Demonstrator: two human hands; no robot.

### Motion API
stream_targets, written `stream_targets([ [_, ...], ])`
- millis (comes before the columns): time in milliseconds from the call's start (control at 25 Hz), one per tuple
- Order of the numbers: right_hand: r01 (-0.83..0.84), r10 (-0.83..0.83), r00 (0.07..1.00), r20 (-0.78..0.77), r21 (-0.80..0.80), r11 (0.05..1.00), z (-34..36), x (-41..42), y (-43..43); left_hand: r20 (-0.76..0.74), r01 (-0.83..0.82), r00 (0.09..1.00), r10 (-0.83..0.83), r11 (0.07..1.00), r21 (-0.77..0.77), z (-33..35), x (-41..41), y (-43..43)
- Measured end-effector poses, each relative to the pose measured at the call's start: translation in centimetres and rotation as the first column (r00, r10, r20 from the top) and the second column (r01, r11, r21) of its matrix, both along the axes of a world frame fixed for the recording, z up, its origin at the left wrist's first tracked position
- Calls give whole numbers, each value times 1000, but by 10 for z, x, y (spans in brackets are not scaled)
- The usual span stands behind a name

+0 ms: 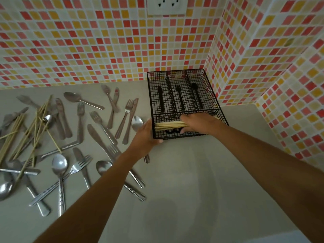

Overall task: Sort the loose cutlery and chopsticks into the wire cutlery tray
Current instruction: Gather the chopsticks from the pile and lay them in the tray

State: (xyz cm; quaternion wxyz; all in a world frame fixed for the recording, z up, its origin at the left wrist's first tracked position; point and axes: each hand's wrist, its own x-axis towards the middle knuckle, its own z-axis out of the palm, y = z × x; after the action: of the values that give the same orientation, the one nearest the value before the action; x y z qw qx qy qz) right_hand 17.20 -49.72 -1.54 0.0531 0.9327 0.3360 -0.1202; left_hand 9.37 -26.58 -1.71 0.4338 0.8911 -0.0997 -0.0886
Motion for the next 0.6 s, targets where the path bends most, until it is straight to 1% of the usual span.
stream_targets([
  [120, 7, -6, 999, -32, 10, 1000, 3, -2, 0, 26, 3, 1000, -3, 1000, -9, 1, -1, 0],
  [200, 7, -7, 999, -38, -17, 1000, 5, -3, 1, 22, 0, 1000, 0, 1000, -7, 0, -1, 1],
  [440, 7, 2, 998, 57, -160, 987, 13, -11, 2, 2, -19, 1000, 19, 1000, -16, -2, 0, 0],
  [600, 38, -29, 997, 68, -130, 991, 15, -14, -1, 30, -19, 999, 18, 999, 32, 0, -1, -2],
])
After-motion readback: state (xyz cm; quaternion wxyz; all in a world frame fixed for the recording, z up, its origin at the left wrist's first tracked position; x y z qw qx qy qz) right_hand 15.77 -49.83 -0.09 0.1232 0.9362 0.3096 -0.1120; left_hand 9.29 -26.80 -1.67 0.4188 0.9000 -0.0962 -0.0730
